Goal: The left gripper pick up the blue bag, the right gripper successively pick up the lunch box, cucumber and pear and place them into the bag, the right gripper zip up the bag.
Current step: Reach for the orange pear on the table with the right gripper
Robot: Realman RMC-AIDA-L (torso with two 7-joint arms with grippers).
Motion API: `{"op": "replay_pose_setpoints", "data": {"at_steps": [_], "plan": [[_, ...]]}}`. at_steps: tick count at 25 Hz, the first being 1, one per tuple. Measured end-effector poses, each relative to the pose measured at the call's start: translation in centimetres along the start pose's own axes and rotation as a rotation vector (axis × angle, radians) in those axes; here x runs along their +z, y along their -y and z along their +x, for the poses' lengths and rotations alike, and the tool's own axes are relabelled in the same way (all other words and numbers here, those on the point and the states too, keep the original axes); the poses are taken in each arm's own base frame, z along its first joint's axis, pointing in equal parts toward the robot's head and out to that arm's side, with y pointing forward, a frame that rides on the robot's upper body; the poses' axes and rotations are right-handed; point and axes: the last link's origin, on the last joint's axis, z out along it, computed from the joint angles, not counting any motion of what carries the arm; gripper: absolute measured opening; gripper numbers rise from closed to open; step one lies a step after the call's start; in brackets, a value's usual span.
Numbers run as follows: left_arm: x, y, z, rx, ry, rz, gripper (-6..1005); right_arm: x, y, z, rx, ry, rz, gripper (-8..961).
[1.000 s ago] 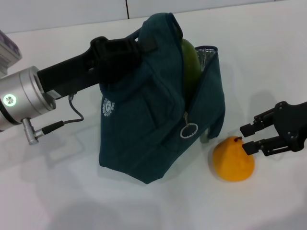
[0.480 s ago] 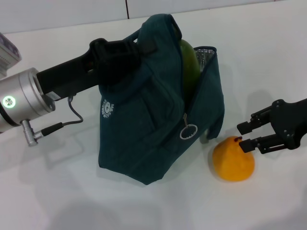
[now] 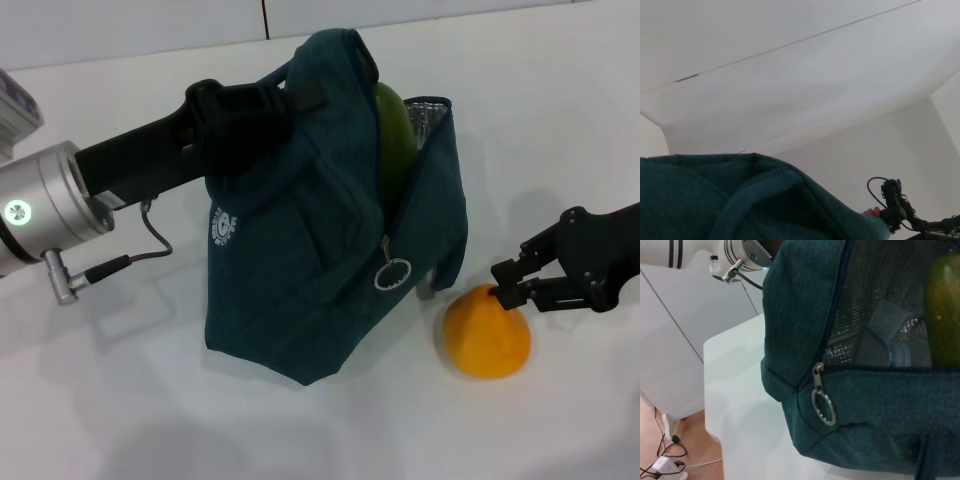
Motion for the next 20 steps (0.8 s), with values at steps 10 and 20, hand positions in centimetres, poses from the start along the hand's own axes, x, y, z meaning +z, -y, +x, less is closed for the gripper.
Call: {"op": "replay_pose_setpoints", "data": {"at_steps": [10, 20], "plan": [[0.0, -0.1, 0.1, 0.001, -0.004, -0.002, 54, 0.2, 0.0, -0.1, -0.010, 0.000, -0.005, 123], [-0.1, -0.1, 0.1, 0.002, -0.003, -0.003, 54, -1.3, -0.7, -1.4, -0.036, 0.122, -0.040, 31]]}}
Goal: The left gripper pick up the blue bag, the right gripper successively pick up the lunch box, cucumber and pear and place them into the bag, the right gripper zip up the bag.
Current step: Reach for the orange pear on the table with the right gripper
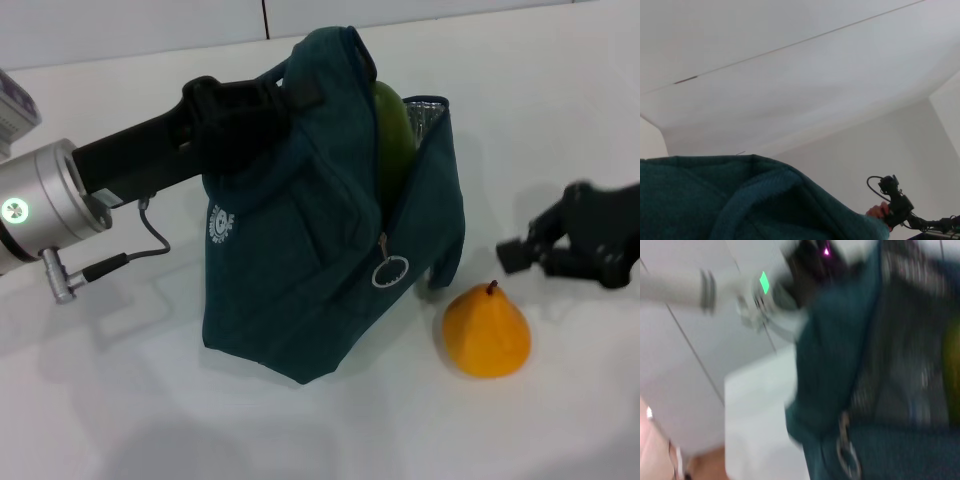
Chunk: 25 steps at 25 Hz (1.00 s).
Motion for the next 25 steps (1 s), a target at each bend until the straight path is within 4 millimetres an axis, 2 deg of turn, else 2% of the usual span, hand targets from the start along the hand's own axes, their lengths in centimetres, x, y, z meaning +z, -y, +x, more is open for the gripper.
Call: {"op": "replay_pose_setpoints", "data": {"at_steps": [5, 9, 12, 18, 25], "plan": [[0.0, 0.0, 0.0, 0.000, 0.002, 0.001, 54, -2.8, -0.8, -2.5, -0.082, 0.192, -0.014, 63], [0.0, 0.0, -0.1, -0.001, 0.004, 0.000, 54, -3.8, -0.7, -4.0, -0.130, 0.263, -0.007, 88], [0.1, 0.0, -0.1, -0.001, 0.004, 0.000, 54, -3.3, -0.4, -4.2, -0.123, 0.227, -0.016, 107], [0.0, 0.1, -0.1, -0.001, 0.001, 0.003, 54, -1.2, 0.5, -2.9, -0.060, 0.124, 0.008, 144], [0.0, 0.1, 0.0, 0.015, -0.005, 0.003, 54, -0.9, 0.3, -2.1, -0.111, 0.056, -0.010, 188]]}}
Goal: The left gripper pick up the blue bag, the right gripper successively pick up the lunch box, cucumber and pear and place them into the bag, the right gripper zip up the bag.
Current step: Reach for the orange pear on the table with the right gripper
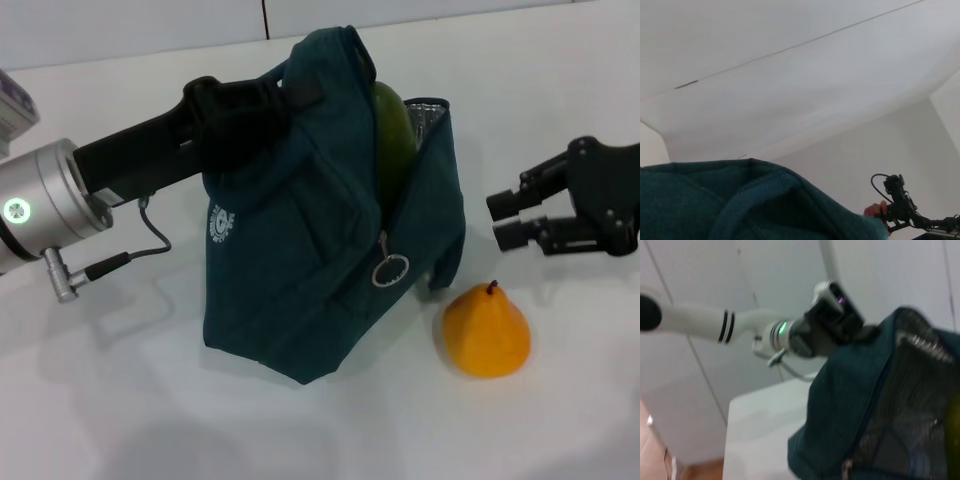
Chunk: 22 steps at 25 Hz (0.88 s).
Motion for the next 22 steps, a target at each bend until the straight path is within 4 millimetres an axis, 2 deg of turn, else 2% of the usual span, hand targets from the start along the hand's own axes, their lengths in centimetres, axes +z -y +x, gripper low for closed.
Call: {"op": "replay_pose_setpoints", "data": {"at_steps": [5, 10, 16, 22], "plan": [[-0.2, 0.4, 0.0, 0.008, -0.020, 0.016, 54, 0.0, 0.2, 1.2, -0.040, -0.109, -0.002, 382], [-0.4, 1.1, -0.2, -0.004, -0.052, 0.034, 54, 0.7, 0.8, 2.7, -0.064, -0.228, 0.025, 477], [-0.4, 1.2, -0.2, -0.008, -0.061, 0.035, 54, 2.1, 1.3, 2.9, -0.109, -0.306, 0.032, 591], [-0.7, 1.4, -0.3, -0.012, -0.070, 0.044, 54, 2.5, 1.2, 2.5, -0.113, -0.299, 0.024, 540]]}}
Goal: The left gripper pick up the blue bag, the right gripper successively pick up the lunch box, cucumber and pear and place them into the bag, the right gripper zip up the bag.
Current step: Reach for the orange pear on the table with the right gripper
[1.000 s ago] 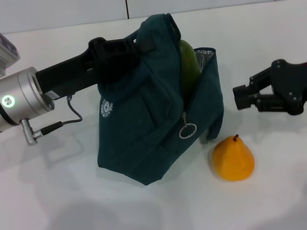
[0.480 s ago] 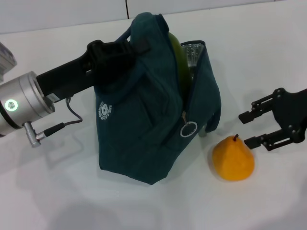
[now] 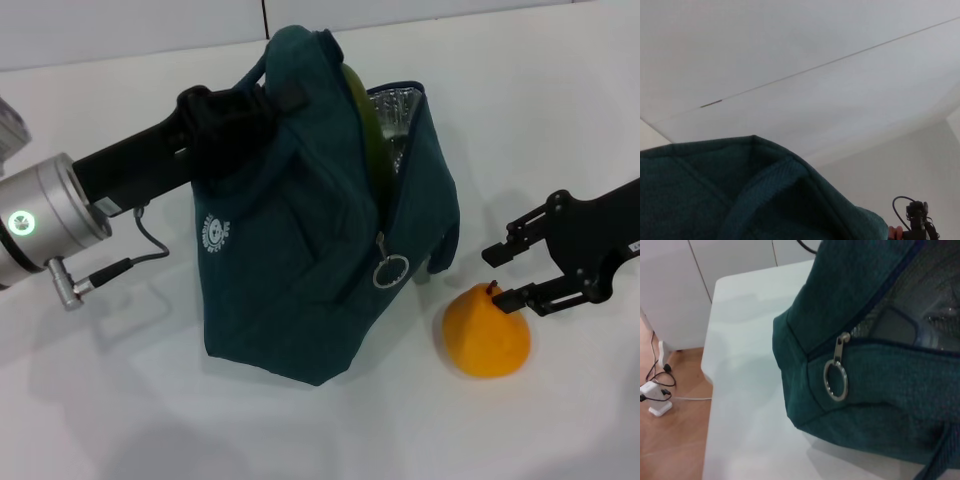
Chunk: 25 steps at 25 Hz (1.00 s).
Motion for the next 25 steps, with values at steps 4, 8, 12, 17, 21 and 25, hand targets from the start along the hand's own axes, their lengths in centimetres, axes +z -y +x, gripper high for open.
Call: {"op": "replay_pose_setpoints", "data": {"at_steps": [4, 8, 12, 17, 21, 25], "plan": [[-0.3, 0.2, -0.1, -0.001, -0.003, 0.008, 54, 0.1, -0.1, -0.1, 0.002, 0.003, -0.007, 496], [-0.2, 0.2, -0.1, 0.009, 0.004, 0.013, 54, 0.0, -0.1, -0.4, 0.006, 0.006, -0.015, 498], [-0.3, 0.3, -0.2, 0.019, 0.011, 0.021, 54, 0.2, 0.2, -1.0, -0.006, 0.010, -0.020, 491], [-1.1, 0.8, -0.1, 0.019, -0.011, 0.055, 54, 0.9, 0.5, -1.7, -0.021, 0.016, -0.028, 481], [-1.1, 0.9, -0.1, 0.016, -0.013, 0.056, 54, 1.5, 0.7, -1.9, -0.036, -0.002, -0.028, 474], [-1.1, 0.9, -0.3, 0.011, -0.012, 0.054, 54, 2.1, 0.8, -1.9, -0.042, -0.021, -0.031, 466]]}}
